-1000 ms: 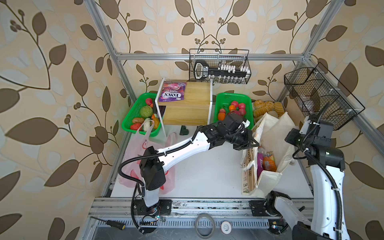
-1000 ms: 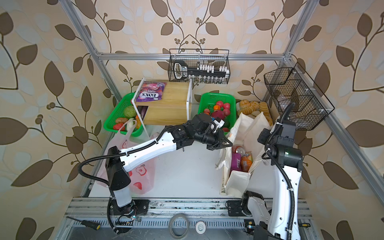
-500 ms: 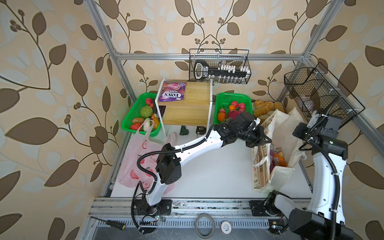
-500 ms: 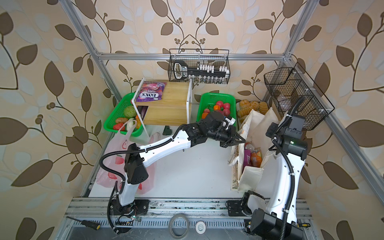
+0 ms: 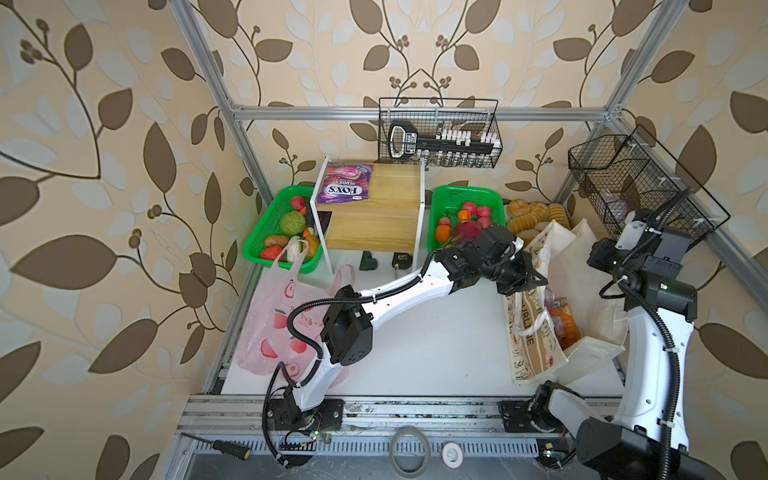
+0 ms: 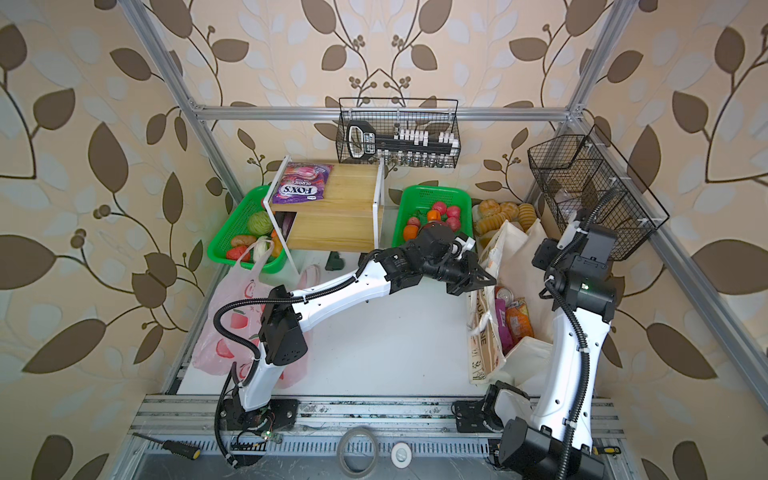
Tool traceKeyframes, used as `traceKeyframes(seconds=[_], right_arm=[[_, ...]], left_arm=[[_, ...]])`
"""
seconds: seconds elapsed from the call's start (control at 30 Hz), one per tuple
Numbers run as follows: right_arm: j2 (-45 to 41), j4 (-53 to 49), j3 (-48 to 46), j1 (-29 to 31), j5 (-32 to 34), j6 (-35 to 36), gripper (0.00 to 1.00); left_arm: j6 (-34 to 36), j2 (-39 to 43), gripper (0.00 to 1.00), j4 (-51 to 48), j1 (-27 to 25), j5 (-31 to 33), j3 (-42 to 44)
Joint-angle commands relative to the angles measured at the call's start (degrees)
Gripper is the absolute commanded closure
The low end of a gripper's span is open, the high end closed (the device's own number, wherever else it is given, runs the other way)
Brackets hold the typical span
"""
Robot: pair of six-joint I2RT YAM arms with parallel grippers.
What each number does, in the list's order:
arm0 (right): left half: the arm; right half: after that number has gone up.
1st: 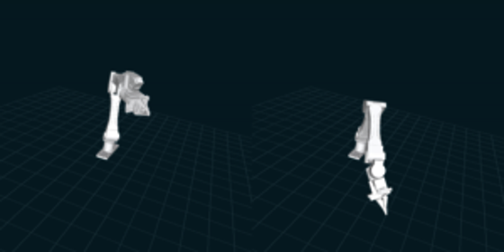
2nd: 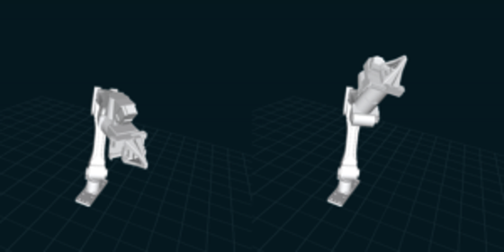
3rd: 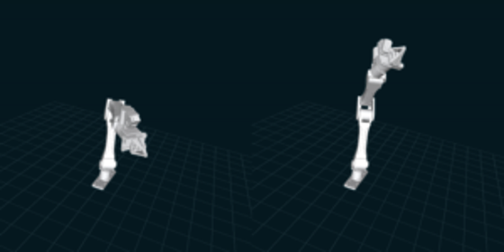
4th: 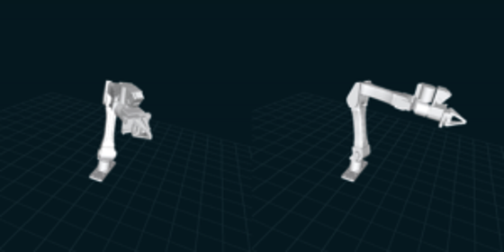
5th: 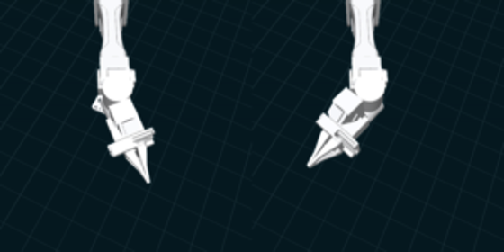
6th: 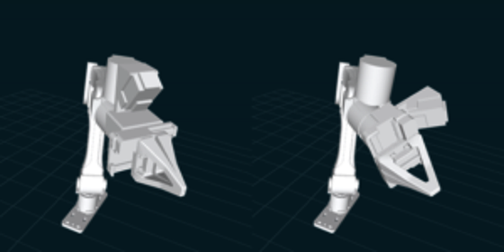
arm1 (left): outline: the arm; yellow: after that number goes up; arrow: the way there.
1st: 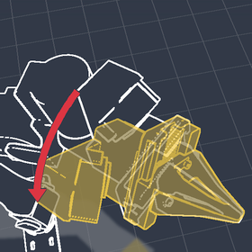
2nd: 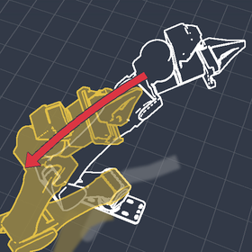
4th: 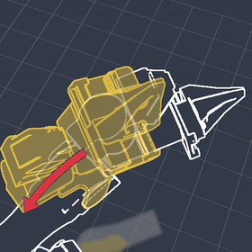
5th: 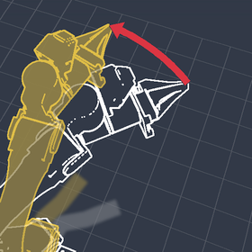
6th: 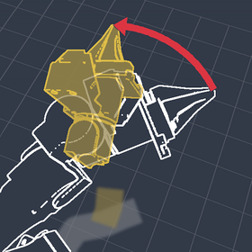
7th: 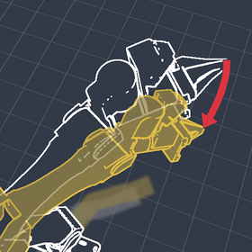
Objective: Place the mixed food into the grocery bags and tie them
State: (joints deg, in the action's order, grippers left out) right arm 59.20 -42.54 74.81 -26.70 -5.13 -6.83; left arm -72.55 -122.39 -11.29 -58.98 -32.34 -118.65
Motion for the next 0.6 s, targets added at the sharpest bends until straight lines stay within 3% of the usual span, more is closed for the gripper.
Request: traceKeyframes(seconds=[0.0, 0.1, 0.27, 0.33, 0.57], right_arm=[[-2.88, 3.74, -0.81, -0.14, -4.14, -0.43, 0.52], [-4.90, 3.07, 0.04, -0.02, -8.28, -2.86, 0.45], [-8.95, 2.06, -0.92, 3.12, -16.50, -8.32, 0.41], [-10.29, 0.51, -1.99, 6.48, -15.96, -9.27, 0.40], [-11.50, -6.83, -5.54, 16.95, -7.45, -8.64, 0.37]], left_arm=[[1.63, 4.62, 1.00, 4.86, -0.96, -1.17, 0.17], [4.42, 5.56, 0.98, 2.48, -0.94, 0.34, 0.39], [6.10, 6.97, 0.86, 1.82, -0.54, 1.97, 3.28], [6.75, 7.46, 0.75, 1.80, -0.26, 2.00, 3.87], [11.92, 10.58, 0.64, 0.14, -0.07, 3.33, 4.72]])
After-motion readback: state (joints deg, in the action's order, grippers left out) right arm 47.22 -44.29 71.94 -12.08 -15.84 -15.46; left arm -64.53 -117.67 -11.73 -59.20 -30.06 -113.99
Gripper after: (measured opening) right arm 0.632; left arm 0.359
